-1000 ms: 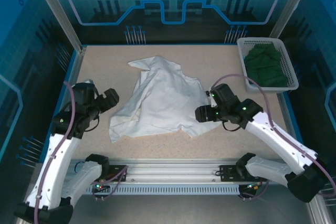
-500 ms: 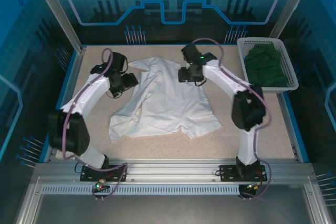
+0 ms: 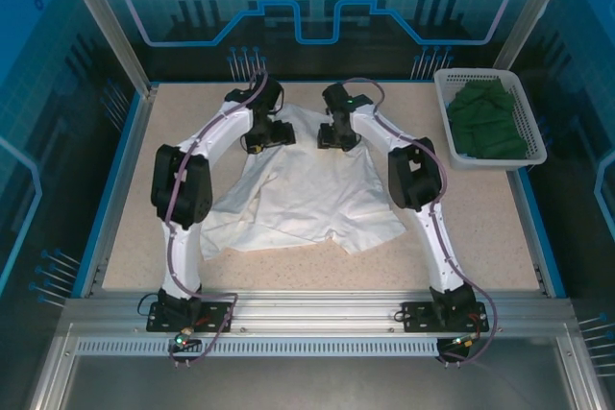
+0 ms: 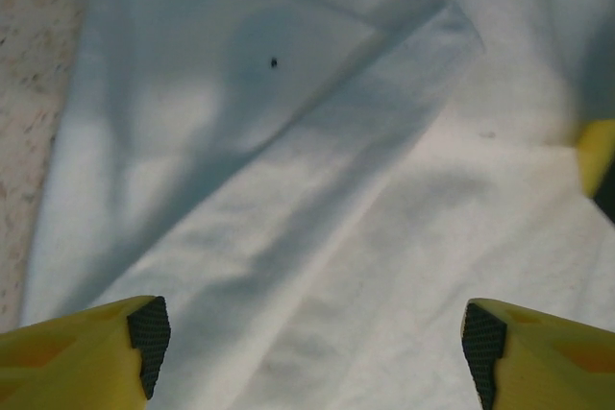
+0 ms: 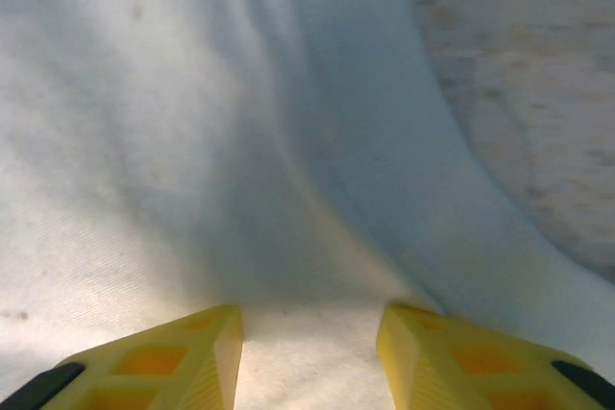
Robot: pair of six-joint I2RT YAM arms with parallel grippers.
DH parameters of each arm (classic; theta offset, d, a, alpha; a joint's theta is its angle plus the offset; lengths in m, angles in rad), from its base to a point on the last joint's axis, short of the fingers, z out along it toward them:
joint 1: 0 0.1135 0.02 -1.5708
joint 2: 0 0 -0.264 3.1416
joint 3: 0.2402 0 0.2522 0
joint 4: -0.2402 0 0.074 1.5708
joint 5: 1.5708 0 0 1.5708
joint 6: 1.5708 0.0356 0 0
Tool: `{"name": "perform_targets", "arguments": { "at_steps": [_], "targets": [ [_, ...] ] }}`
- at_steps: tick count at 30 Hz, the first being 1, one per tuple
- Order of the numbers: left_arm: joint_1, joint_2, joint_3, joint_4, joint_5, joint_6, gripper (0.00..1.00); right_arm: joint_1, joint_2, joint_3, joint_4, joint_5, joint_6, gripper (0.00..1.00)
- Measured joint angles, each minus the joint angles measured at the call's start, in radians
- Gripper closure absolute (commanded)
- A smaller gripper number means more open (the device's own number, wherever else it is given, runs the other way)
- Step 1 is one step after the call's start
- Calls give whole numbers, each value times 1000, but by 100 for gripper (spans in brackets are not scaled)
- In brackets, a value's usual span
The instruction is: Fold and stack the t-shirts
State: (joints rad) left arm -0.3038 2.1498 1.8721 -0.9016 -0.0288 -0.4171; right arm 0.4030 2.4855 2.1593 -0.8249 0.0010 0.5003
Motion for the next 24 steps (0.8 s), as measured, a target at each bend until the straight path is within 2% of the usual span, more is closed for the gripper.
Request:
{"name": "perform_targets", "arguments": {
  "at_steps": [6, 11, 16, 24],
  "targets": [
    [2, 110, 95, -30, -11, 88, 15, -112, -130, -232, 99, -9, 81, 53],
    [2, 175, 205, -41, -26, 111, 15, -176, -230, -395, 155, -2, 122, 50],
    [-2, 261, 355, -46, -10, 100, 15, -185, -245, -421, 173, -5, 128, 50],
    [-27, 415, 556, -43, 0, 83, 22, -185, -257, -446, 204, -10, 128, 50]
  ]
}}
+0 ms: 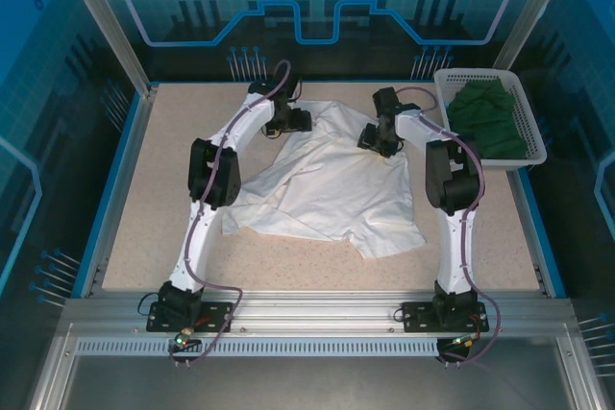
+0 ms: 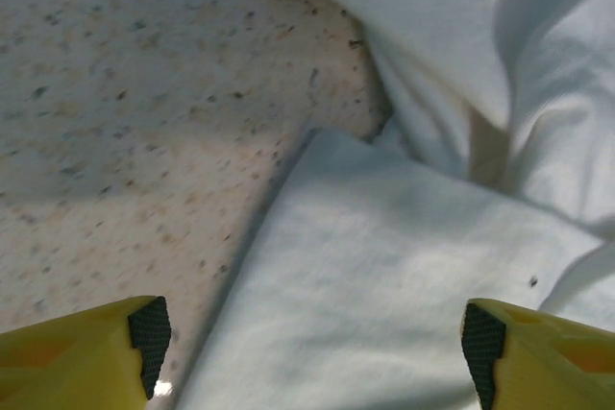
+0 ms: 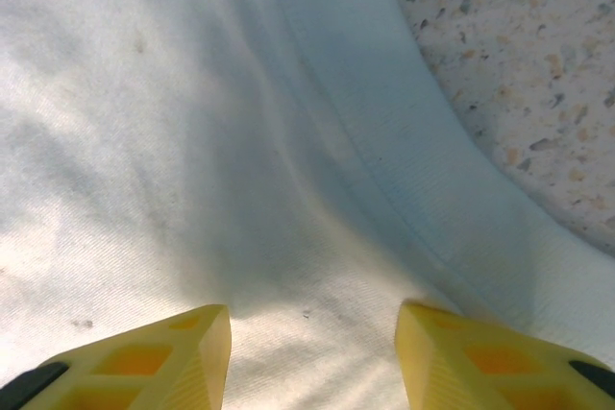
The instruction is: Fold and stack the t-shirts
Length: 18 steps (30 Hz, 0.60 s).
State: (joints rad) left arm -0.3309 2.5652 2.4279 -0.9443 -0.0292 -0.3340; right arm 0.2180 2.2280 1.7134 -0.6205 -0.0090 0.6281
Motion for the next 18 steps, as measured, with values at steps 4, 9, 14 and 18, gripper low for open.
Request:
{"name": "perform_targets", "arguments": {
  "at_steps": [4, 9, 14, 18],
  "targets": [
    [-6, 65, 47, 10, 17, -3, 37, 0, -1, -6, 10, -2, -3, 50],
    [-7, 85, 50, 22, 39, -5, 72, 0, -1, -6, 13, -3, -3, 51],
    [-13, 85, 50, 34, 43, 0, 88, 0, -1, -6, 14, -3, -3, 51],
    [-11, 71, 21, 54, 21, 5, 87, -1, -1, -8, 18, -4, 1, 52]
  ]
}}
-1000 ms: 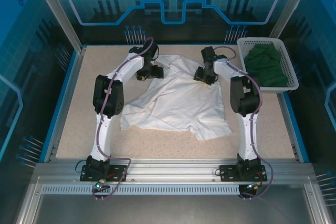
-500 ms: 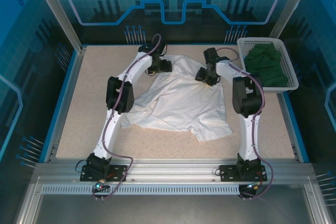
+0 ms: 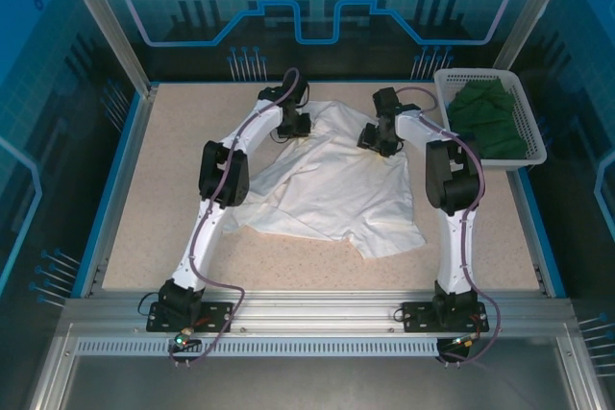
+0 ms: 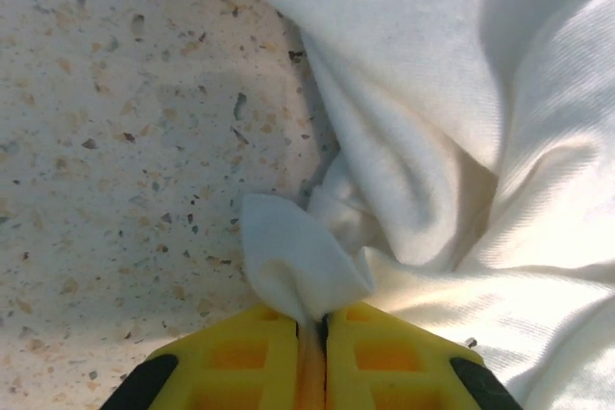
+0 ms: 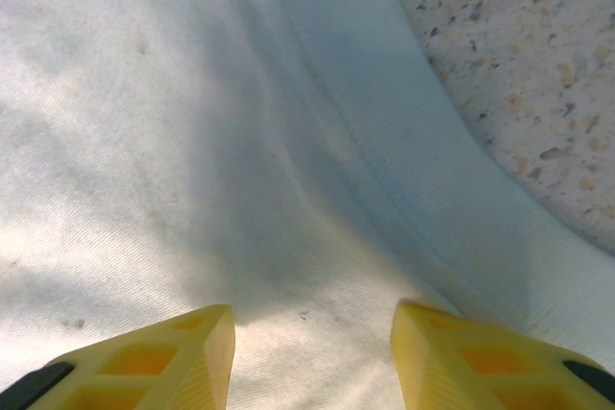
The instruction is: Fold and stack the t-shirts
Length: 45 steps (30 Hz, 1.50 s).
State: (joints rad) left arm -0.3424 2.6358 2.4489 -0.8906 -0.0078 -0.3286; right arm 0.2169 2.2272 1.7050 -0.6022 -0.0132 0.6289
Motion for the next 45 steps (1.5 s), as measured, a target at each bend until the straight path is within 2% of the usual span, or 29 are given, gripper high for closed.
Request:
{"name": "perform_targets", "arguments": {
  "at_steps": [4, 7, 10, 15, 24, 26, 32, 34, 39, 42, 45],
  "targets": [
    [9, -58, -87, 36, -24, 18, 85, -2, 0, -5, 11, -7, 8, 52],
    [30, -93, -117, 45, -26, 19, 87, -2, 0, -6, 20, -14, 13, 53],
    [58, -116, -130, 57, -26, 22, 94, -3, 0, -11, 32, -19, 22, 53],
    [100, -131, -154, 66, -33, 25, 96, -9, 0, -19, 51, -34, 34, 54],
    [183, -167, -237, 61, -173, -14, 94, -33, -25, -76, 117, -82, 89, 55],
    [230, -190, -284, 59, -203, -45, 87, -38, -35, -96, 139, -93, 113, 54],
    [355, -217, -354, 42, -288, -148, 87, -53, -84, -182, 197, -100, 187, 51],
    [375, -229, -377, 27, -296, -182, 71, -56, -102, -211, 211, -97, 210, 50],
    [410, -276, -436, 6, -333, -256, 67, -80, -155, -293, 238, -89, 256, 49],
    [444, -314, -463, 5, -346, -281, 66, -100, -172, -314, 246, -77, 271, 44],
    [475, -348, -467, 6, -325, -280, 51, -102, -176, -315, 249, -69, 263, 38]
  ]
}}
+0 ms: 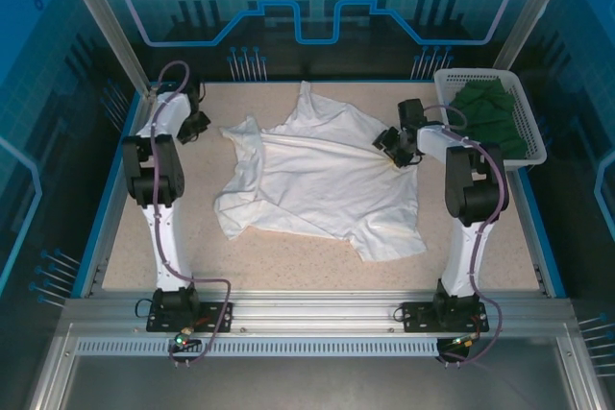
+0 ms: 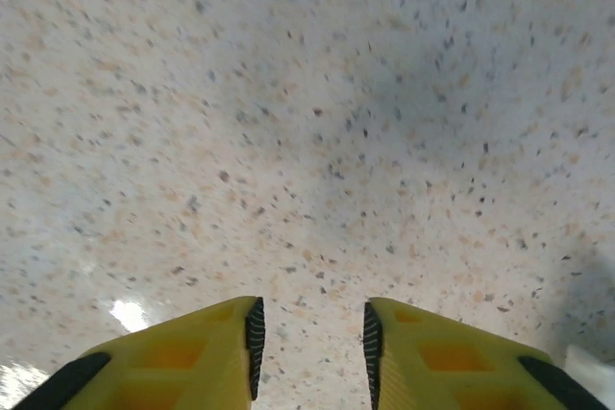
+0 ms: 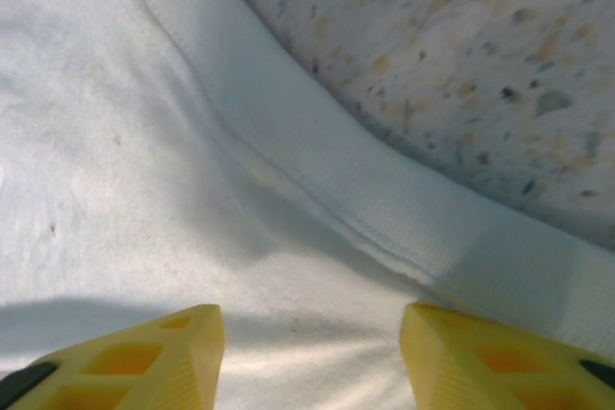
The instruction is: Fold and stack the t-shirts
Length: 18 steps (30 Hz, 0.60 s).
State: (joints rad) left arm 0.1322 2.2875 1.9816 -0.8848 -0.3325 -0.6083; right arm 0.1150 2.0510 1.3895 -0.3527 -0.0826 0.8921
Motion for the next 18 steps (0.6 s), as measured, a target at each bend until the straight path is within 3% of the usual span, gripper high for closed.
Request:
{"name": "perform_targets", "arguments": {
  "at_steps": [6, 11, 18],
  "targets": [
    [-30, -77, -16, 24, 168, 40, 35, 34, 0, 58, -47, 71, -55, 36],
    [-141, -102, 13, 6, 255, 89, 30, 80, 5, 200, -111, 109, -135, 36],
    [-238, -39, 129, -50, 257, 153, 31, 169, 143, 550, -161, 96, -246, 37]
  ]
}}
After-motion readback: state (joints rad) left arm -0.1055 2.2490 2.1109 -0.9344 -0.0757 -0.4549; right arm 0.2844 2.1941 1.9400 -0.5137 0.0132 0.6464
